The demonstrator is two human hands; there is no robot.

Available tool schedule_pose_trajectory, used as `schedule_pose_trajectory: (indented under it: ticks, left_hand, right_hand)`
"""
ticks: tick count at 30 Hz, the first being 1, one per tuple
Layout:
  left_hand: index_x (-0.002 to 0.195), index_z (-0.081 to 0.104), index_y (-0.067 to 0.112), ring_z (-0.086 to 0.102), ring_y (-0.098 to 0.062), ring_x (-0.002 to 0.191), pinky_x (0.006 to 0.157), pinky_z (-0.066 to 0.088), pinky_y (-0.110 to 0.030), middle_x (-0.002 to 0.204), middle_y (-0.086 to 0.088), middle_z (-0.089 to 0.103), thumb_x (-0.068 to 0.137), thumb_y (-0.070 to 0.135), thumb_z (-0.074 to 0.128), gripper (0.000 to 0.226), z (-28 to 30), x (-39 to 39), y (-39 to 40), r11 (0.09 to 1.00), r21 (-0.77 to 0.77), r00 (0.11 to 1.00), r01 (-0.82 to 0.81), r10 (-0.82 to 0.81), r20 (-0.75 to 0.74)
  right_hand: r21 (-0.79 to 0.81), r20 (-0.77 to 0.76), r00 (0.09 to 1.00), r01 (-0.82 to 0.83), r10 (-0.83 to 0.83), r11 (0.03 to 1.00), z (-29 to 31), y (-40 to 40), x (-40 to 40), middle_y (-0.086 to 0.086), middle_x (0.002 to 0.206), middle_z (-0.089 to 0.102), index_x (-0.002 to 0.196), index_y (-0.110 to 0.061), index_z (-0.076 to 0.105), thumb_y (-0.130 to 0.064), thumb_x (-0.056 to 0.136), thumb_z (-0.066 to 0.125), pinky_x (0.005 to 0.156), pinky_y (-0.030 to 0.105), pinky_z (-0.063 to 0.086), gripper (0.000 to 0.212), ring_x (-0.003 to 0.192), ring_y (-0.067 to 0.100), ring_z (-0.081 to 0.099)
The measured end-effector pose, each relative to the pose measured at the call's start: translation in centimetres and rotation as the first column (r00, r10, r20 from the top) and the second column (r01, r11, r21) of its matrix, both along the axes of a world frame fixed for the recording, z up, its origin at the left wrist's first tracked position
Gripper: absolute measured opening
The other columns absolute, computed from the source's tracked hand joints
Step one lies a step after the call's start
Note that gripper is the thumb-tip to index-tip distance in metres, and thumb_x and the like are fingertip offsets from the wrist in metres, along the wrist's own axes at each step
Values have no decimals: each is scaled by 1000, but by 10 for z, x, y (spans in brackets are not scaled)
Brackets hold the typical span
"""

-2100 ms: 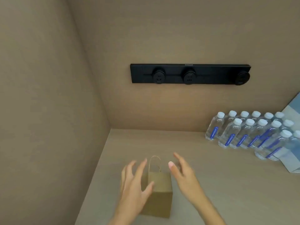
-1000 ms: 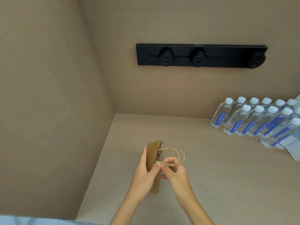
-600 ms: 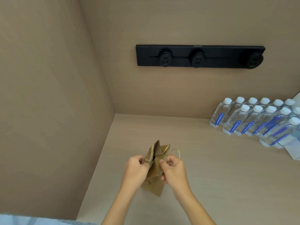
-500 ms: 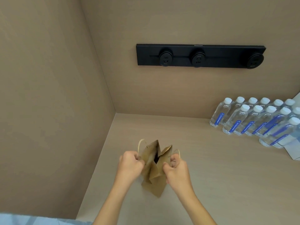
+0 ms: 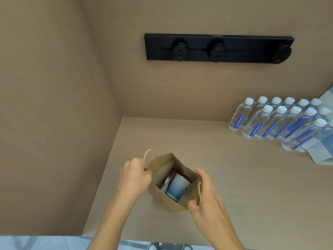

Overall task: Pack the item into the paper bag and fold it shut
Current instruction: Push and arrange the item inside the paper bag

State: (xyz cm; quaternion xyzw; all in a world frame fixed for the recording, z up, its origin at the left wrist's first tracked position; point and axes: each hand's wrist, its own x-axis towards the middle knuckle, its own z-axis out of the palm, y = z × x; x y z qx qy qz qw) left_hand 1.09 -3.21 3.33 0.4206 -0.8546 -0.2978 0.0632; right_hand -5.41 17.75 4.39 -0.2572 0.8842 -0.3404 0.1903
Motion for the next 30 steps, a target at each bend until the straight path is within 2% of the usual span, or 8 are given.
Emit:
schedule_pose_trajectory:
  ticks: [4,9,13,15,19,22,26,30]
  left_hand:
    - [62,45,18,57,-34,72,61,47,-36,68,-10,61,80,20,52,19,7,-7,10,996,14,995,85,-85,51]
    - [81,49,22,53,-28,74,59,41,-34,73,2,49,88,28,56,12,12,-15,21,993,-61,995,98,-98,4]
    - [72,34,24,50,-23,65,52,36,-34,72,4,50,86,16,54,26,7,-10,29,995,-79,994,55,-63,-94]
    - [71,37,25,46,-18,63,50,31,-31,74,6,49,83,9,54,26,6,-6,33,995,-83,987,60,-71,-143]
    - [70,47,22,50,-17,68,57,42,-33,84,9,53,75,-6,55,29,5,4,42,974,-135,938,179,-211,-275]
    - [67,60,22,58,-21,81,67,49,-35,105,10,59,78,-5,55,29,5,10,45,960,-149,921,239,-272,-277]
    - [97,70,27,61,-20,95,77,53,-37,122,13,56,86,27,53,21,5,18,47,955,-174,970,240,-242,15]
    - [90,55,30,59,-20,72,65,53,-35,93,8,62,81,40,59,14,12,25,50,983,-104,980,151,-136,146]
  right_hand:
    - [186,-193,964,-149,185,971,-3,4,2,-11,139,18,118,-41,38,-28,76,48,94,32,38,46,122,14,28]
    - [272,-60,941,-307,334,912,9,13,-3,-20,131,26,135,-27,36,-66,72,40,96,28,32,74,114,9,26]
    - [360,50,892,-436,449,825,22,25,-10,-13,131,31,144,-28,25,-45,85,51,96,32,34,67,115,15,30]
    - [304,38,901,-422,432,854,24,27,-10,-8,120,44,138,-30,35,-29,93,43,92,31,39,46,110,17,39]
    - [249,-38,965,-241,258,938,26,13,-8,-3,78,57,77,-24,49,-40,94,33,63,36,46,29,73,21,56]
    - [288,-111,968,-183,223,940,20,2,-9,-1,70,56,76,-26,37,-34,93,38,49,34,40,19,64,23,55]
    - [342,-91,977,-152,193,927,15,-1,-10,1,74,54,88,-24,38,-23,89,42,54,37,45,4,70,27,54]
    - [354,-115,966,-178,232,918,16,3,-14,-4,68,49,81,-23,42,-26,90,44,41,28,33,10,60,19,52]
